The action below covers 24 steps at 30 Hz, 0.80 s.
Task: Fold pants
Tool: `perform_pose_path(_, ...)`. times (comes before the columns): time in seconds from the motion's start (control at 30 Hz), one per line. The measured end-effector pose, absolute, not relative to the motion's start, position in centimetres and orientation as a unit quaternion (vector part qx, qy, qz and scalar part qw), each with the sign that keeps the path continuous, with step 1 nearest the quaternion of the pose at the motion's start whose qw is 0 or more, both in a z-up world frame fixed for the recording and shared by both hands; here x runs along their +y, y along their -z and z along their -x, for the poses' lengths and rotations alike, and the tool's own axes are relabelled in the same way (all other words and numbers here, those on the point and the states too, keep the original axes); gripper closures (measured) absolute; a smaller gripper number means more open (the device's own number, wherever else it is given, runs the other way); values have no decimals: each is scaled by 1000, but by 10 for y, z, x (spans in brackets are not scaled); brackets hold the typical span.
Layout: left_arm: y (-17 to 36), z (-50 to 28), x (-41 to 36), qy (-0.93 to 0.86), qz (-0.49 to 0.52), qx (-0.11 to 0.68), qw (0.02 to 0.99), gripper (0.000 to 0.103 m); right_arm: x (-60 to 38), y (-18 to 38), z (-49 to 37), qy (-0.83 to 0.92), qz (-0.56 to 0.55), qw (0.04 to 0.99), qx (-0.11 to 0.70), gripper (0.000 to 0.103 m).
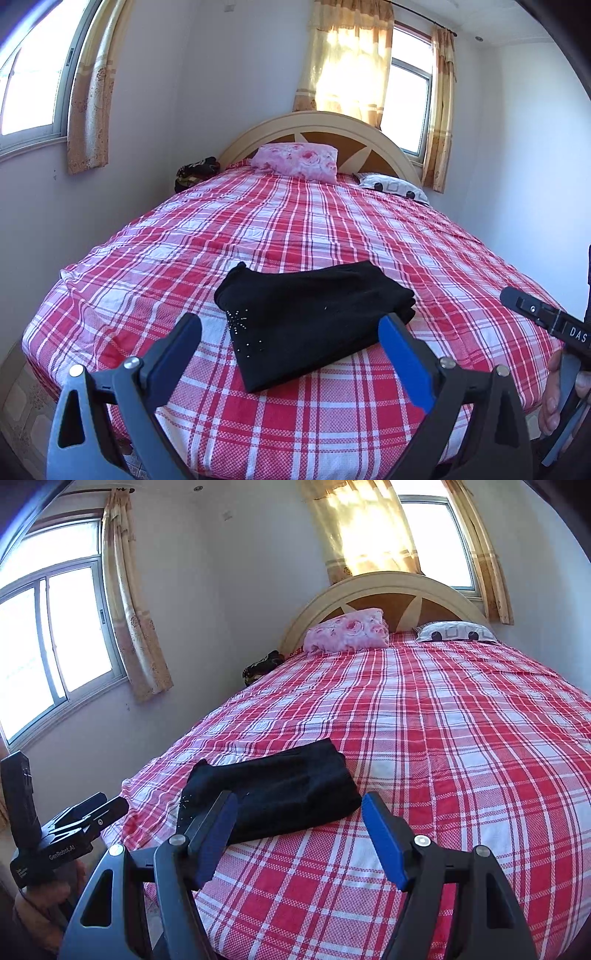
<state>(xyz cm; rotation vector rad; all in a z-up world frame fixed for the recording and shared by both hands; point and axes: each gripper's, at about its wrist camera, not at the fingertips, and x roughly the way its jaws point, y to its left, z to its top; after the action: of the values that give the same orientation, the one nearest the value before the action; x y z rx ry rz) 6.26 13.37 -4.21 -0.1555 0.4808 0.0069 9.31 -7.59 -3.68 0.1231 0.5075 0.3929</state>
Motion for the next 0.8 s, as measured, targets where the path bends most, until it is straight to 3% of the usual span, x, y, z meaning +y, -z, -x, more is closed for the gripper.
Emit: perform_pose_path(0.8,35,-55,120,9,66,230,971,4,-74,27,-75,-189,-45,953,234,32)
